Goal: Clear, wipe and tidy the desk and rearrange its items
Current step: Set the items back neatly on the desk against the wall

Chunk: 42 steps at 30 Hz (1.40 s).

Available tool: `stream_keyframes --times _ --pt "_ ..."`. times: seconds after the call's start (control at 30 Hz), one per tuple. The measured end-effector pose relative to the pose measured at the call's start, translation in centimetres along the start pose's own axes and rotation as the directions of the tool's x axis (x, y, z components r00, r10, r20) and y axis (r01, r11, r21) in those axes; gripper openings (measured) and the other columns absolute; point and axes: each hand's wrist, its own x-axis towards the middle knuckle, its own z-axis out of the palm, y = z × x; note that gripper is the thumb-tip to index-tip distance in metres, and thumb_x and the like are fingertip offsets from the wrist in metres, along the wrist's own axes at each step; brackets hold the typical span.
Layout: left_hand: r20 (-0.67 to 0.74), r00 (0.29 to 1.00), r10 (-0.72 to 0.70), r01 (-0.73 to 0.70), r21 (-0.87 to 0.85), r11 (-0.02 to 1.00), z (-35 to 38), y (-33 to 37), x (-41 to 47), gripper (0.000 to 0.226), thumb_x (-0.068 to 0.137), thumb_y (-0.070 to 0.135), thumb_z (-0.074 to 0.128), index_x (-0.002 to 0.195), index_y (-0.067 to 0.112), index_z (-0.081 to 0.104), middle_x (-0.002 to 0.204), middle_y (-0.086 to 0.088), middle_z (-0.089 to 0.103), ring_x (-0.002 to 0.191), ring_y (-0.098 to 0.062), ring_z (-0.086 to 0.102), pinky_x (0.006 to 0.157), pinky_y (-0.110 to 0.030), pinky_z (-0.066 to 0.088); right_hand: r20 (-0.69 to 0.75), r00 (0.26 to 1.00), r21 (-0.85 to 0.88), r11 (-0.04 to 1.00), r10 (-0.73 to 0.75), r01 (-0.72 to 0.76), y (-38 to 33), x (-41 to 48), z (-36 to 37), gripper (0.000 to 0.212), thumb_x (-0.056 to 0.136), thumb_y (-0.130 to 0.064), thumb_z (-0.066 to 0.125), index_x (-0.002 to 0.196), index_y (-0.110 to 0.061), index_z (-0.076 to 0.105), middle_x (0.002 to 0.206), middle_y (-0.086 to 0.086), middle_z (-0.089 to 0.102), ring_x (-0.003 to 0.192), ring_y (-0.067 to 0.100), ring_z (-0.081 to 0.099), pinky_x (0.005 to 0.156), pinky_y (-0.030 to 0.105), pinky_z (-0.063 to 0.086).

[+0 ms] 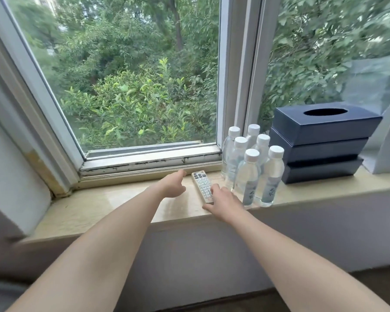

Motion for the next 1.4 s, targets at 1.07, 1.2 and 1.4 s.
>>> stream_keyframes --times 1.07,1.2,1.4 --pt "-0.340 0.839 -0.424 0.355 -0.249 0.901 -3.9 -18.0 -14.5 0.033 0.092 0.014 0.060 0.125 0.011 0.060 0.114 -0.005 0.064 0.097 -0.018 0.059 0.075 -0.021 0.043 0.142 0.804 0.045 0.816 -0.577 0.577 -17.3 0.0 3.8 0.038 0.076 -0.020 0.063 0.113 -0.012 0.063 0.109 0.011 0.066 0.104 0.030 0.059 0.083 0.034 0.050" --pt "-0.361 0.743 -0.564 0.464 -0.330 0.822 -3.4 -21.4 -21.5 0.035 0.090 0.013 0.061 0.125 0.011 0.065 0.119 -0.008 0.066 0.109 -0.024 0.061 0.091 -0.026 0.043 0.212 0.711 0.082 0.737 -0.671 0.671 -22.2 -2.7 6.2 0.048 0.076 -0.018 0.065 0.122 -0.010 0.060 0.116 0.014 0.065 0.110 0.031 0.059 0.089 0.036 0.050" --pt "-0.322 0.577 -0.751 0.577 -0.490 0.654 -0.5 -26.6 -33.1 0.015 0.088 0.005 0.063 0.100 0.004 0.071 0.096 -0.015 0.072 0.085 -0.024 0.064 0.069 -0.027 0.043 0.335 0.493 0.100 0.551 -0.803 0.829 -29.6 -8.5 11.2 0.050 0.078 -0.028 0.065 0.125 -0.016 0.057 0.118 0.009 0.063 0.111 0.029 0.057 0.090 0.034 0.048"
